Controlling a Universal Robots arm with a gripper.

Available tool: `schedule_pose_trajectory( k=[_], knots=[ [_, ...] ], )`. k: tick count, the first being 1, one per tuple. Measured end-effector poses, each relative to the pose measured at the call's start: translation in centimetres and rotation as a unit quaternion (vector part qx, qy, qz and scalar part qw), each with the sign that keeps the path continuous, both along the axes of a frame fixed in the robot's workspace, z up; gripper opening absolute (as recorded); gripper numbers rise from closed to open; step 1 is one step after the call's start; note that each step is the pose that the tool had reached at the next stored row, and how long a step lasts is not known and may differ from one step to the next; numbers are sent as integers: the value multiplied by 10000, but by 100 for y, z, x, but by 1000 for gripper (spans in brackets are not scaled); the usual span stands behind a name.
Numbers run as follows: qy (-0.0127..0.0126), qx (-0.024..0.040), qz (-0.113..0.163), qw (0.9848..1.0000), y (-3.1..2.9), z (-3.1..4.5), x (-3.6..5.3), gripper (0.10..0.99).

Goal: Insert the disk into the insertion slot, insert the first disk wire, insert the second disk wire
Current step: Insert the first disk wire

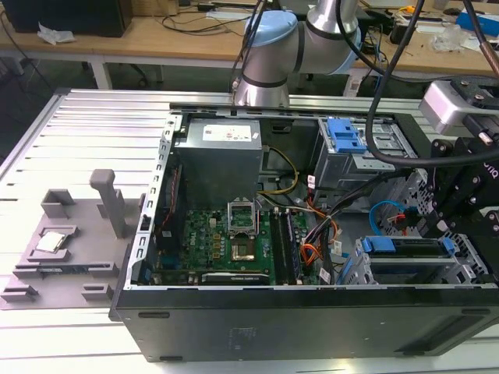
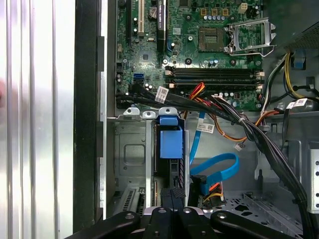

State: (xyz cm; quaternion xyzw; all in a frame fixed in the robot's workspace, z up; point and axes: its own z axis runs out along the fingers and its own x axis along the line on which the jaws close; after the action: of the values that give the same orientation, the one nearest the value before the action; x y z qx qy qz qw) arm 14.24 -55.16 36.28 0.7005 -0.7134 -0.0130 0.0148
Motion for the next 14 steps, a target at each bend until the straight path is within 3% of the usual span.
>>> schedule_pose_trajectory(
  k=[1,4,5,6,9,12,14],
  knots=[
    [0,0,0,10000,0,0,0,106],
    [0,0,0,10000,0,0,1,294],
    [0,0,0,10000,0,0,1,294],
    [0,-1,0,10000,-1,6,1,361],
    [0,0,0,10000,0,125,1,361],
    [29,0,0,10000,28,128,51,361],
    [39,0,0,10000,82,125,58,361]
  ],
)
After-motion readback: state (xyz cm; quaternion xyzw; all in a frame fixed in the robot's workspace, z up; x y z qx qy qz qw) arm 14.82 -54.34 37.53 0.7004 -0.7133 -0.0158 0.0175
